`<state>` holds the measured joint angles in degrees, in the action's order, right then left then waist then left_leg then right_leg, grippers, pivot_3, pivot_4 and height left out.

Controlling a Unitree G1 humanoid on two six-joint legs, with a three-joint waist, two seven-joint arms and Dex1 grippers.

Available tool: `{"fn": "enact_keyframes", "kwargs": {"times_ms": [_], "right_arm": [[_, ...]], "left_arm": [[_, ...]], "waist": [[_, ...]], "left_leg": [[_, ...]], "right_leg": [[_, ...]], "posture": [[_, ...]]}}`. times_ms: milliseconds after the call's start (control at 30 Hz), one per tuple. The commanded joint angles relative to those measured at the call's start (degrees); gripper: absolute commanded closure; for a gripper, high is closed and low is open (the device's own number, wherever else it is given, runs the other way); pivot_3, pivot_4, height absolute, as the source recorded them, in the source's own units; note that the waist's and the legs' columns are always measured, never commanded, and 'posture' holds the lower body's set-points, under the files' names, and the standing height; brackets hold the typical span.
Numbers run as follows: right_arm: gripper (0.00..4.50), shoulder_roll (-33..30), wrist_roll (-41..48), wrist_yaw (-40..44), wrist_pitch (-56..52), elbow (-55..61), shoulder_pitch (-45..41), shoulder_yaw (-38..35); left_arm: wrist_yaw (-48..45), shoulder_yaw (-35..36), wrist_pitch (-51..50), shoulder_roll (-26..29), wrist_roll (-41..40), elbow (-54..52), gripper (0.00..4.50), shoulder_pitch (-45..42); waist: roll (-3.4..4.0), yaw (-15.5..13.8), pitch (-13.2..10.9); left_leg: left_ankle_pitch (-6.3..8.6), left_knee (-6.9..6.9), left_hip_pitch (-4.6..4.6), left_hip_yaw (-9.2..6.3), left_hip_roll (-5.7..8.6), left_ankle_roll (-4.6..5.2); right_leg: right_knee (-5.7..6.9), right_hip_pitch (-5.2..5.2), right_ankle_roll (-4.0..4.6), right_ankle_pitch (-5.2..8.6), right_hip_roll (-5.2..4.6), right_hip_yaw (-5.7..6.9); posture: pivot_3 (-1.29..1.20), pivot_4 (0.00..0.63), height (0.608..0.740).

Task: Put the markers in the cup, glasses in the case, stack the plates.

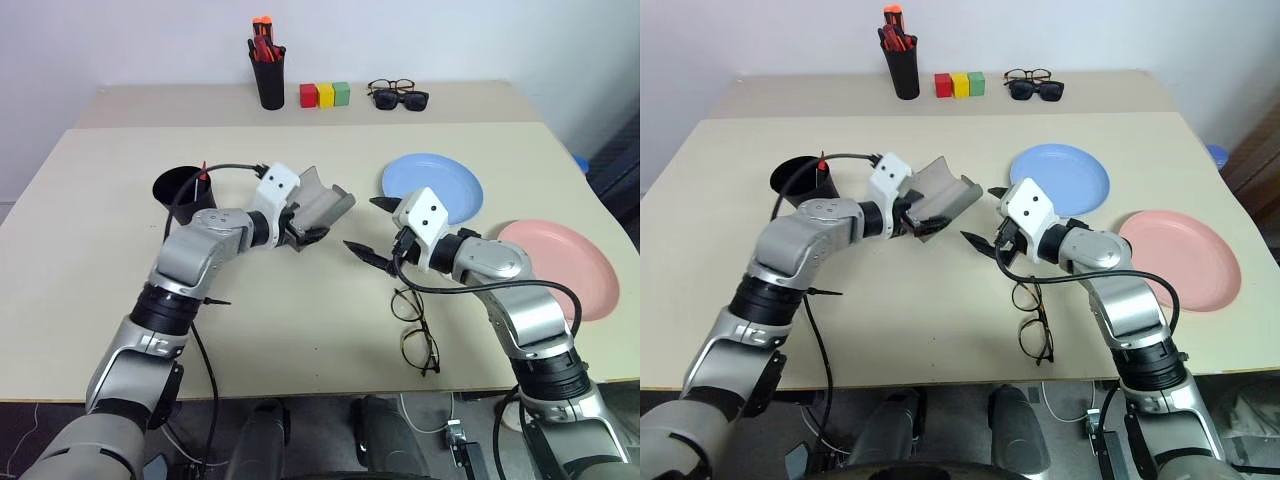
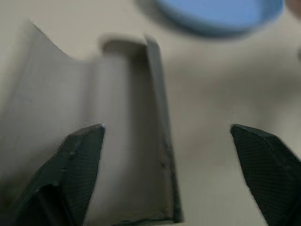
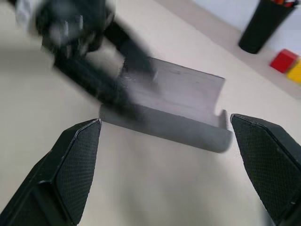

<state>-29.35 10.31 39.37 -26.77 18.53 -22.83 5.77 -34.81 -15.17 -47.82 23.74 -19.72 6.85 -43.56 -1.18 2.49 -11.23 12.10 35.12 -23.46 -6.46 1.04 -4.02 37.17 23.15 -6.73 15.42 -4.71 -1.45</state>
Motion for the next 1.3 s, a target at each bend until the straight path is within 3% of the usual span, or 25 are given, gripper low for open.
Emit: {"fn": "enact_keyframes", "kwargs": {"times_ms": [33, 200, 267, 367, 467, 600, 700, 833, 1100, 1300], "right_arm": [[0.0, -0.11, 0.42, -2.04, -1.46, 5.16, 1.46, -1.52], [0.0, -0.39, 0.55, -4.23, -3.78, 8.46, 3.55, -2.54], [0.0, -1.03, 0.64, -4.47, -4.51, 9.39, 4.3, -3.21], [0.0, -2.96, 1.07, -3.9, -6.2, 10.93, 5.81, -4.66], [0.0, -4.25, 5.74, -3.26, -13.91, 12.72, 7.26, -8.33], [0.0, -5.8, 14.11, -1.98, -24.81, 17.32, 12.61, -15.19], [0.0, -6.31, 17.7, -3.4, -30.6, 20.48, 16.64, -18.84], [0.0, -7.56, 18.91, -5.39, -35.35, 22.57, 21.36, -20.56], [0.0, -6.0, 23.74, -8.76, -42.31, 26.17, 30.05, -25.92], [0.0, -1.92, 27.37, -12.14, -45.71, 26.52, 29.45, -26.58]], "left_arm": [[-2.62, -0.65, 2.69, -0.53, 2.06, 2.35, 1.94, -1.8], [-5.5, -1.43, 7.81, -0.72, 5.12, 4.59, 4.44, -1.79], [-9.66, -2.13, 16.24, 0.62, 6.81, 3.22, 4.44, -0.83], [-23.18, -4.62, 30.46, 6.35, 7.75, -1.74, 4.44, 2.73], [-31.47, -7.56, 35.97, 11.63, 9.92, -3.36, 4.44, 4.85], [-35.34, -7.38, 35.02, 13.0, 10.1, -1.44, 4.44, 4.36], [-35.66, -6.42, 34.55, 12.17, 9.92, -0.97, 3.63, 4.28], [-33.42, -3.98, 34.79, 10.41, 9.25, -0.93, 1.64, 4.41], [-29.62, 5.86, 29.93, 12.89, 3.88, -9.55, 1.64, 12.91], [-26.72, 8.71, 25.47, 13.56, 1.52, -16.04, 1.64, 18.76]], "waist": [[0.0, -0.02, 0.0], [0.01, -0.16, 0.0], [0.0, -0.27, 0.0], [0.02, -0.12, -0.01], [0.06, -0.15, 0.0], [0.08, -1.31, -0.02], [0.08, -1.68, -0.02], [0.08, -1.74, -0.02], [0.11, -1.29, 0.0], [0.1, -1.7, 0.01]], "left_leg": [[0.0, -0.01, -0.01, -0.01, 0.0, 0.0], [0.0, 0.01, -0.01, 0.0, 0.0, 0.0], [0.0, 0.01, -0.02, 0.0, 0.0, 0.0], [0.0, -0.03, -0.03, 0.01, 0.0, 0.0], [0.0, -0.1, -0.03, 0.02, -0.02, 0.0], [0.02, 0.0, -0.06, 0.01, -0.02, 0.04], [0.08, 0.03, -0.07, 0.03, -0.02, 0.14], [0.09, 0.04, -0.07, 0.04, -0.02, 0.16], [0.12, 0.03, -0.02, 0.05, -0.06, 0.22], [0.12, 0.09, -0.02, 0.04, -0.06, 0.22]], "right_leg": [[0.0, 0.01, 0.0, 0.0, 0.0, 0.0], [0.01, 0.01, 0.0, 0.0, -0.01, 0.0], [0.0, 0.0, 0.0, 0.0, -0.01, 0.0], [-0.04, 0.03, 0.01, 0.0, -0.02, 0.0], [-0.07, 0.04, 0.05, 0.02, -0.02, -0.01], [-0.06, -0.01, 0.05, 0.03, -0.03, 0.0], [-0.09, -0.03, 0.03, 0.04, -0.03, 0.0], [-0.09, -0.04, 0.02, 0.04, -0.03, 0.0], [-0.05, -0.03, 0.02, 0.05, 0.0, -0.01], [-0.1, -0.11, 0.02, 0.05, -0.02, 0.0]], "posture": [[0.0, 0.15, 0.74], [0.0, 0.15, 0.74], [0.0, 0.15, 0.74], [0.0, 0.15, 0.74], [0.0, 0.15, 0.74], [0.0, 0.15, 0.74], [0.0, 0.15, 0.74], [0.0, 0.15, 0.74], [0.0, 0.15, 0.74], [0.0, 0.15, 0.74]]}}
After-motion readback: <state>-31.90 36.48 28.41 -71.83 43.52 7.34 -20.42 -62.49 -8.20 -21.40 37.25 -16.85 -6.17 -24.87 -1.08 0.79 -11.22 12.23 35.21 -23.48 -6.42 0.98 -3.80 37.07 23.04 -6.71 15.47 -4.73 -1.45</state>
